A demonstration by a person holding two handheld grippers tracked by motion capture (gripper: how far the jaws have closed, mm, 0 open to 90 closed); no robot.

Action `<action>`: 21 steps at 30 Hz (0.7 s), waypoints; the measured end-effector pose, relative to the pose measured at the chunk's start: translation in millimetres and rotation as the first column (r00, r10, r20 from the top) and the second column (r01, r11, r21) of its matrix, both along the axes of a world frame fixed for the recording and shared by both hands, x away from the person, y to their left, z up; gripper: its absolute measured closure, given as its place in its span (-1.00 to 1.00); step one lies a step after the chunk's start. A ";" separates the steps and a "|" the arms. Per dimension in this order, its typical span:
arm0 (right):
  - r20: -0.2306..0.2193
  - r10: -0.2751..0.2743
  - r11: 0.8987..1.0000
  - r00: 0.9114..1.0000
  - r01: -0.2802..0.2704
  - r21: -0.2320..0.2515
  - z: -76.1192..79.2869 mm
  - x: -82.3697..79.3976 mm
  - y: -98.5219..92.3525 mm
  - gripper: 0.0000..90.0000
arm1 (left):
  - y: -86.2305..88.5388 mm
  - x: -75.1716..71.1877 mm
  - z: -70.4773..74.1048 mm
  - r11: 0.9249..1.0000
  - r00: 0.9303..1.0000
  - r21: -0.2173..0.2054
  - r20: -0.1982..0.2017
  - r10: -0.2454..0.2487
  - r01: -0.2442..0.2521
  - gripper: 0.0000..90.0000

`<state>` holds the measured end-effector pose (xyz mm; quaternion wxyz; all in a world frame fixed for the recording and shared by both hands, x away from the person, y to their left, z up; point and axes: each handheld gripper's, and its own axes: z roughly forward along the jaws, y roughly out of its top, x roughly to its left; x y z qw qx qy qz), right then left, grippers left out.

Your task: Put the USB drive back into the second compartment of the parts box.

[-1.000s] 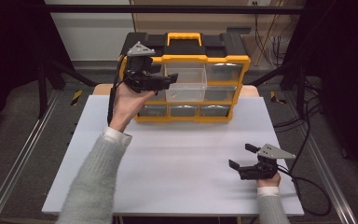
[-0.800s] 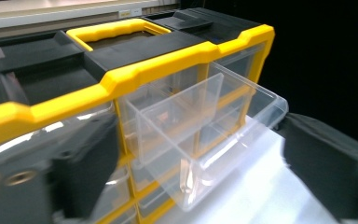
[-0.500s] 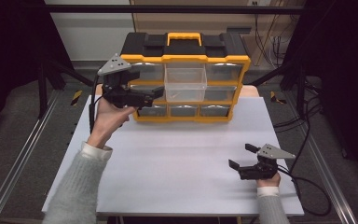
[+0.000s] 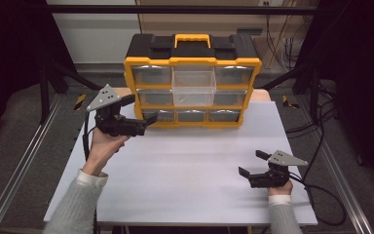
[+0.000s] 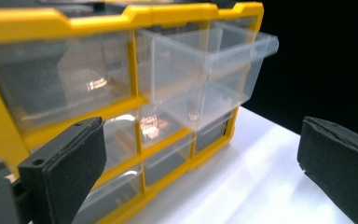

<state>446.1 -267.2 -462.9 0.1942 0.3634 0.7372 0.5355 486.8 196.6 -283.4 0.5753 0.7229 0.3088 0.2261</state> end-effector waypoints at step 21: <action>-0.009 0.003 1.000 1.000 -0.003 -0.006 -1.3 0.8 1.0 -0.94 | 51.1 -16.9 -109.4 0.999 0.992 -0.002 -0.114 0.050 -0.051 -0.97</action>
